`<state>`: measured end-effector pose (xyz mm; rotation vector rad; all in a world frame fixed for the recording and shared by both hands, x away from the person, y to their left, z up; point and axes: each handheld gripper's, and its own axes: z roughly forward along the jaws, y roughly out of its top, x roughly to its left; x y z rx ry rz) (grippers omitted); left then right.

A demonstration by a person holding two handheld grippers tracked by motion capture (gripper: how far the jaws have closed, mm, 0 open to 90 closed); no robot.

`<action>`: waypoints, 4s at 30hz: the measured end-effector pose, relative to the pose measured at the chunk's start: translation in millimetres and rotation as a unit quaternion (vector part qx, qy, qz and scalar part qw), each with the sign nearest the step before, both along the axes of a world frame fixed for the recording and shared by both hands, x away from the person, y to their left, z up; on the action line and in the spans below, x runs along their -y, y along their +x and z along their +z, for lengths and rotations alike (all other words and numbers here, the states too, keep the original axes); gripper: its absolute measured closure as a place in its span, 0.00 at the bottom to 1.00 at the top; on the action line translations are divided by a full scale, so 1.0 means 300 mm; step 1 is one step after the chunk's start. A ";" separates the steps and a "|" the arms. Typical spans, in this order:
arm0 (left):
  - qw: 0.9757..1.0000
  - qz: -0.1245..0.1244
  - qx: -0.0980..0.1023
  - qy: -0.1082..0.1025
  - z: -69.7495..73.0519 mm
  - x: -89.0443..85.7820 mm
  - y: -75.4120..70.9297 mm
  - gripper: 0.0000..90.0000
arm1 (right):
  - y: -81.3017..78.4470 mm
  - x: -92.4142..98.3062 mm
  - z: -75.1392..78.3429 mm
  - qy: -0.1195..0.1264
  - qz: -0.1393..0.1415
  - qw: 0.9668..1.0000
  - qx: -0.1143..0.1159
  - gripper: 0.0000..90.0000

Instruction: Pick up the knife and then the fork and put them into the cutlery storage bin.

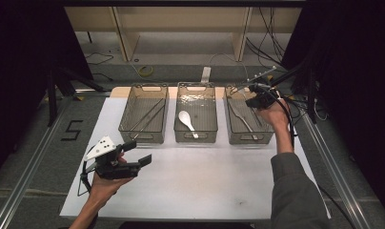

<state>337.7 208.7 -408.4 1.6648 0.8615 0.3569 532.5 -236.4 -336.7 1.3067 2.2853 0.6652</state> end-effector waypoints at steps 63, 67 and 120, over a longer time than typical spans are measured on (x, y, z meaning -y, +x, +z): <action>1.000 0.000 0.000 -0.002 0.001 -0.001 -0.003 0.17 | 0.033 0.043 -0.201 0.032 -0.077 0.996 -0.023 0.83; 1.000 -0.001 0.001 -0.002 0.001 -0.001 -0.003 0.17 | 0.028 0.055 -0.179 0.043 -0.079 0.996 -0.016 0.77; 1.000 -0.007 -0.009 -0.003 -0.004 0.002 -0.003 0.17 | -0.413 -0.103 -0.121 0.217 0.056 0.971 0.083 0.34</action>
